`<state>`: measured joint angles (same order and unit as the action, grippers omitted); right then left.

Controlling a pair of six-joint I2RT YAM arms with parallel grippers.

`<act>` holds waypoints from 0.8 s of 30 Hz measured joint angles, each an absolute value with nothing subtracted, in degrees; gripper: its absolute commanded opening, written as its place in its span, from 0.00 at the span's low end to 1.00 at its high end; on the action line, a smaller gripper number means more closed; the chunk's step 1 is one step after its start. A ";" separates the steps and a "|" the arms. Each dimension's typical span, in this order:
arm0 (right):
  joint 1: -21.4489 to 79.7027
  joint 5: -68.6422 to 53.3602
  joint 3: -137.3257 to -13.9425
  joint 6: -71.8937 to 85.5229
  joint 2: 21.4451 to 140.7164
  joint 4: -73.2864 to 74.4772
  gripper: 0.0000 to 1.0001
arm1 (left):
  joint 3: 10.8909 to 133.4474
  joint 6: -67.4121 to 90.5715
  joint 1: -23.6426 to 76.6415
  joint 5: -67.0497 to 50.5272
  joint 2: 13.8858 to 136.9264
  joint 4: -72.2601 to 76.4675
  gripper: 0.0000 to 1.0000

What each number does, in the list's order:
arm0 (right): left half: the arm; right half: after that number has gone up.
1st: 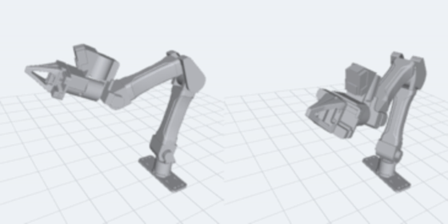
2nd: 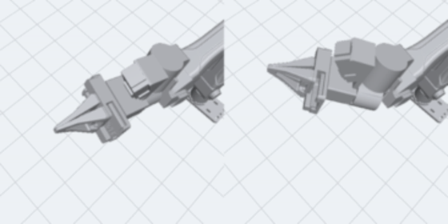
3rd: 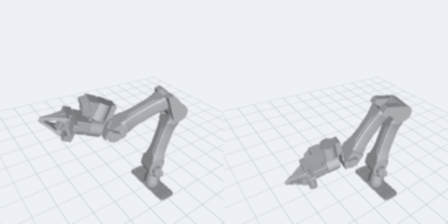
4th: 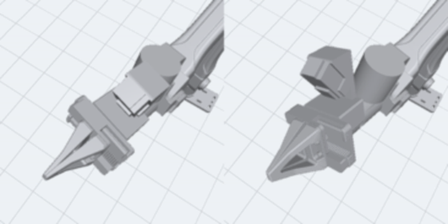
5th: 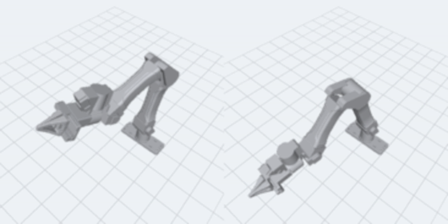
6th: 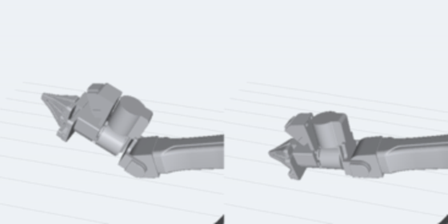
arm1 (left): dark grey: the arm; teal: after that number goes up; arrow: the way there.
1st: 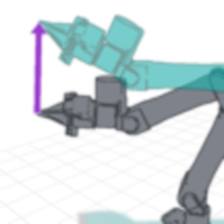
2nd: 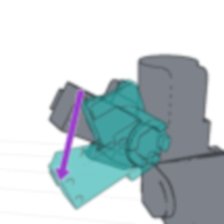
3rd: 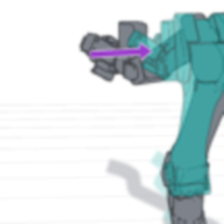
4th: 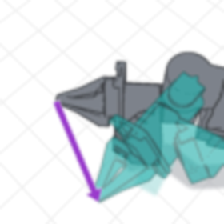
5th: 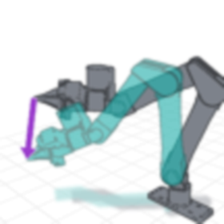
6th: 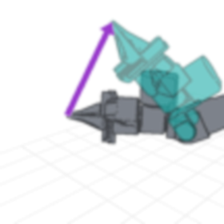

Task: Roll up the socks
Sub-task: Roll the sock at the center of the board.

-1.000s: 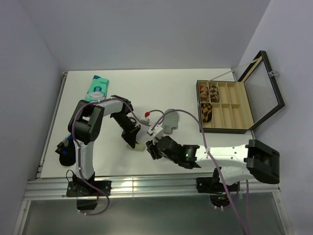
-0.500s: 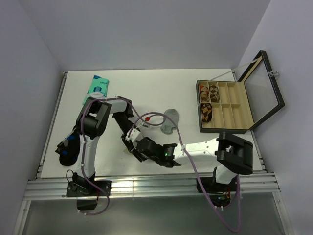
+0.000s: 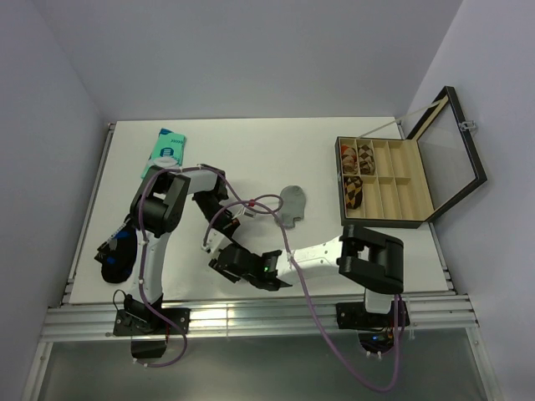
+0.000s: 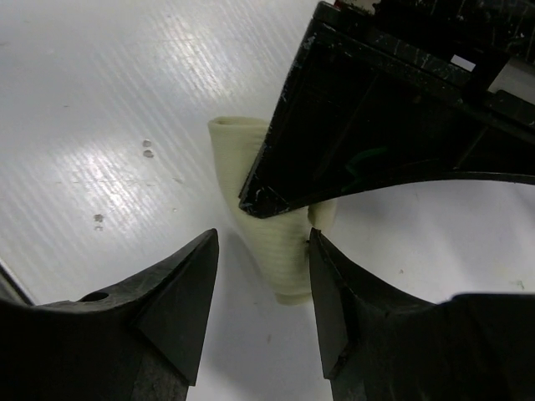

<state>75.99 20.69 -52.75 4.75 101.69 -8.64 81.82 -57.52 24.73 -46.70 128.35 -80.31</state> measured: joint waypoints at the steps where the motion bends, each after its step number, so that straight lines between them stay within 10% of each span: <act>1: 75.99 21.15 -52.84 4.69 102.08 -8.54 0.55 | 81.87 -57.45 24.73 -46.70 128.40 -80.34 0.00; 16: 76.05 24.71 -55.88 4.14 107.09 -8.69 0.57 | 82.63 -56.21 24.73 -46.15 129.23 -80.86 0.24; 24: 76.25 25.21 -58.13 4.36 109.21 -8.84 0.41 | 82.74 -57.47 24.49 -44.34 129.27 -82.08 0.32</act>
